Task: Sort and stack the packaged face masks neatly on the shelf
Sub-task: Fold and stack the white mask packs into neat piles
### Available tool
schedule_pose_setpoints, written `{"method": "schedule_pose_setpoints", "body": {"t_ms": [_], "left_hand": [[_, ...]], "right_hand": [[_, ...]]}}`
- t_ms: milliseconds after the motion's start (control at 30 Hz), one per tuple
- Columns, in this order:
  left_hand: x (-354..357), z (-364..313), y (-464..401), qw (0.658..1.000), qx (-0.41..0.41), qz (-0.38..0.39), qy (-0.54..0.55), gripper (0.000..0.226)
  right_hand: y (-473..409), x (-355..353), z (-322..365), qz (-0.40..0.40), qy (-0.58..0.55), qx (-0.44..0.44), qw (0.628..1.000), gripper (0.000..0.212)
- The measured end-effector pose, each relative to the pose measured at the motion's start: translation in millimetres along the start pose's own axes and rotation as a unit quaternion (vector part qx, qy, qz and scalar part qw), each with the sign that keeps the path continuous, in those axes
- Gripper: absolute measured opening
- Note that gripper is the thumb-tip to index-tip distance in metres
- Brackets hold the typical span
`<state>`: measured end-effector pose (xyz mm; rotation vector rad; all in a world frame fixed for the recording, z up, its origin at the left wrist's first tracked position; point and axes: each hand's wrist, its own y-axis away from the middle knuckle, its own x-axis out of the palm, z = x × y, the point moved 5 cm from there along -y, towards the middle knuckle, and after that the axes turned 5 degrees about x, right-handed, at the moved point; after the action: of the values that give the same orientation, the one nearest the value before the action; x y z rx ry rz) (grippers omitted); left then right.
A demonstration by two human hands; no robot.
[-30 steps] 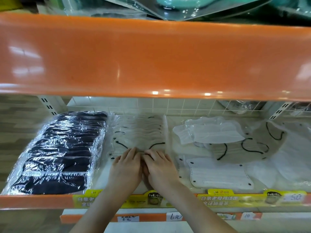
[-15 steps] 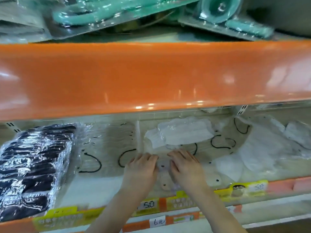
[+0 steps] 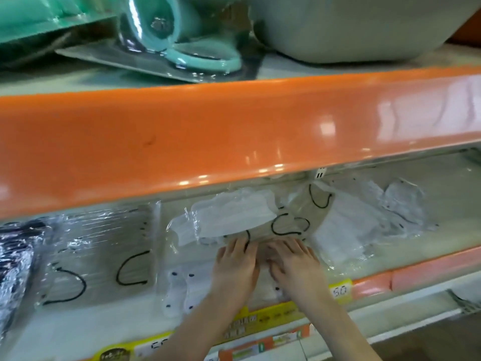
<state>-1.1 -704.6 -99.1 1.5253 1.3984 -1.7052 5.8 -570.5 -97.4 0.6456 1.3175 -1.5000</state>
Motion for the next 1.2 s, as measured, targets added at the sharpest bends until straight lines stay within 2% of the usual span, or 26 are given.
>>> {"method": "schedule_pose_setpoints", "body": {"t_ms": [167,233,467,600,667,733,1033,1200], "left_hand": [[12,-5,-10,0.999,-0.045,0.015,-0.02,0.047],[18,-6,-10,0.998,-0.055,0.017,-0.022,0.051],[18,-7,-8,0.997,-0.051,-0.038,-0.043,0.043],[17,-14,-8,0.994,-0.057,-0.058,-0.068,0.035],[18,-16,-7,0.993,-0.062,-0.066,-0.072,0.032],[19,-16,-6,0.993,-0.064,-0.07,-0.068,0.029],[15,-15,-6,0.994,-0.081,-0.066,-0.028,0.022],[12,-12,-7,0.995,-0.086,-0.047,0.003,0.024]], "right_hand": [[-6,-3,-20,-0.003,0.015,-0.008,1.0,0.032],[-10,1,-24,0.017,0.016,-0.022,0.999,0.038],[-15,14,-25,0.047,0.003,-0.058,0.997,0.046],[-14,12,-25,0.003,0.005,-0.064,0.998,0.025],[-13,13,-25,-0.009,0.002,-0.062,0.998,0.026],[-11,14,-26,-0.022,-0.007,-0.062,0.998,0.012],[-8,11,-25,-0.023,-0.036,-0.067,0.997,0.017],[-7,9,-24,-0.015,-0.051,-0.082,0.995,0.006]]}}
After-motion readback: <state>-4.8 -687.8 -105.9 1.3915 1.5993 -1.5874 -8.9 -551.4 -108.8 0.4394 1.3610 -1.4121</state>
